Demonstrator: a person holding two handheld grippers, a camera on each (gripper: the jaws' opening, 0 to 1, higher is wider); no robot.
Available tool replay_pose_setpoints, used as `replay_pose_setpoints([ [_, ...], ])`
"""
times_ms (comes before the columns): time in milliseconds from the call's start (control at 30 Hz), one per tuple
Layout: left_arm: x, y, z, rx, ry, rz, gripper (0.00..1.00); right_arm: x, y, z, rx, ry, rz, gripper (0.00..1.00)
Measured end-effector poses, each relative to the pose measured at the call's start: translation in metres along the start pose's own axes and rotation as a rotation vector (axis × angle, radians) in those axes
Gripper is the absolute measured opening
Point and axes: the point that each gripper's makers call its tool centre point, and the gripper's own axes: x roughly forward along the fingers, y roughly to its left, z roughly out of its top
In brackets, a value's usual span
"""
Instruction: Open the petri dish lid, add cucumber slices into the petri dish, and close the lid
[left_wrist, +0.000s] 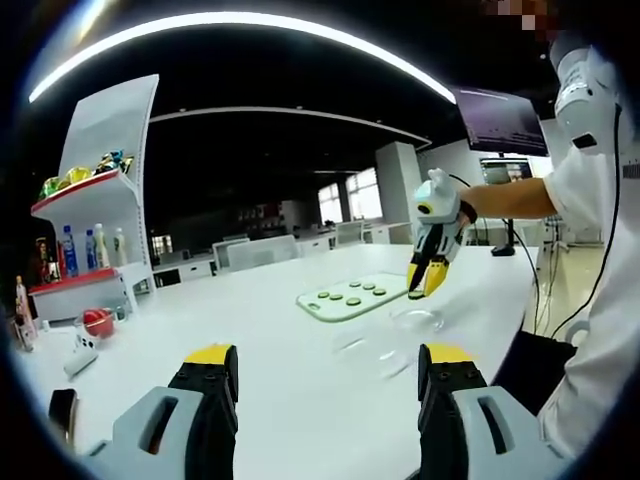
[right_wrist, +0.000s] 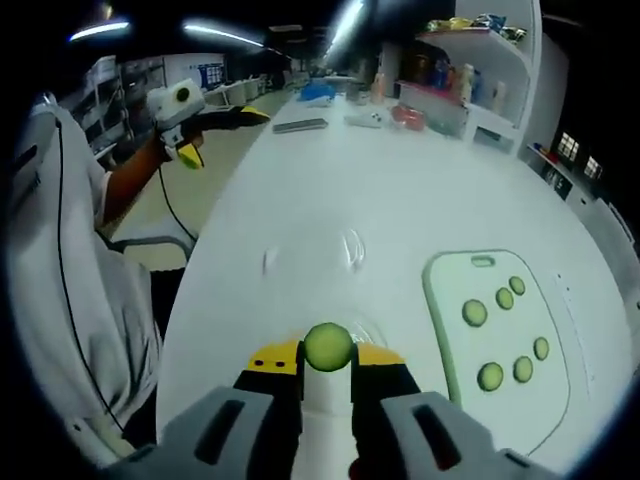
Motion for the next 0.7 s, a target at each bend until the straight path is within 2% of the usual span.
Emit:
replay_pose_setpoints([
  [700, -0.002, 0.0, -0.001, -0.008, 0.002, 0.004, 0.73, 0.013, 0.004, -0.014, 0.014, 0.037, 0.017, 0.18],
])
